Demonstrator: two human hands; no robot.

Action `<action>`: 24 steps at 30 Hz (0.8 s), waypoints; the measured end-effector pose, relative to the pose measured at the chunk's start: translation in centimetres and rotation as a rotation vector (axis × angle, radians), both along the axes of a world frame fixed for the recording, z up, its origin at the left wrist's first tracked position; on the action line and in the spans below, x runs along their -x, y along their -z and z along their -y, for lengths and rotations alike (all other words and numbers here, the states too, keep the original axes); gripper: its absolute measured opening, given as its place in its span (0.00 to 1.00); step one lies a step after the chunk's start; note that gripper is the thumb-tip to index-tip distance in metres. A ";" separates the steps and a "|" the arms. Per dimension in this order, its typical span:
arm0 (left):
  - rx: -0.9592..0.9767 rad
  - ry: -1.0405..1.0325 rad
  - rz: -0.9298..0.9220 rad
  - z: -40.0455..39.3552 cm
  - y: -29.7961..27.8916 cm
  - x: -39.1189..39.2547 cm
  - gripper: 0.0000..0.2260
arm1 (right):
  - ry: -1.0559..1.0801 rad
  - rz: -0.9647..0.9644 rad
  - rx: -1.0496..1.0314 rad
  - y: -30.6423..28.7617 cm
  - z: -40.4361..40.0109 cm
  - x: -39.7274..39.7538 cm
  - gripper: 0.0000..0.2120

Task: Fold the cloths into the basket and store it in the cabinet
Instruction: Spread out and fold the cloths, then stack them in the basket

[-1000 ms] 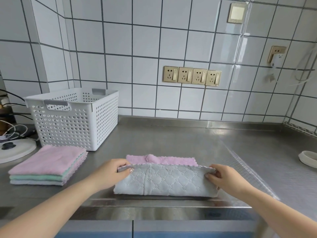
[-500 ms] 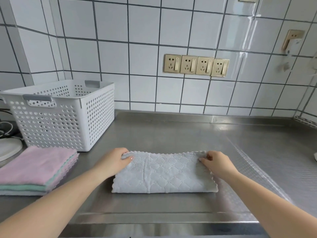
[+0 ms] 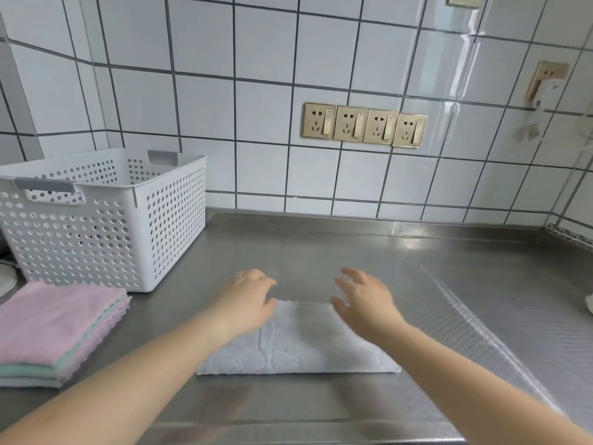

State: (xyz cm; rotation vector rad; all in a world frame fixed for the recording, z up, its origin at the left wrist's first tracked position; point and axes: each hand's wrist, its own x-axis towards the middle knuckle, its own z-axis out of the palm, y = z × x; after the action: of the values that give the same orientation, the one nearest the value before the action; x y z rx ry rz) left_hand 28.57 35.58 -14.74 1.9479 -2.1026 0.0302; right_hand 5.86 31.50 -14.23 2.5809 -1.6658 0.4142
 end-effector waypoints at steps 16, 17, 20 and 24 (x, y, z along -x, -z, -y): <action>-0.218 -0.101 0.094 -2.3 4.6 -0.4 0.31 | 0.075 -0.082 -0.222 5.4 -2.2 2.6 0.31; -0.220 -0.114 0.082 -2.4 4.7 -0.9 0.31 | 0.094 -0.078 -0.230 5.5 -2.2 3.4 0.31; -0.229 -0.139 0.057 -2.7 4.6 -1.4 0.30 | 0.128 -0.098 -0.249 5.4 -2.3 4.4 0.31; -0.063 -0.006 0.082 -3.6 3.1 0.7 0.23 | 0.097 -0.189 -0.178 3.9 -1.8 2.8 0.27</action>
State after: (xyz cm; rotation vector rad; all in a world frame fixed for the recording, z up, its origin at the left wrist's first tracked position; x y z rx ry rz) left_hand 27.91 39.22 -17.80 2.0218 -2.1736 0.0465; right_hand 3.04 33.35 -18.12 2.5475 -1.8248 0.0166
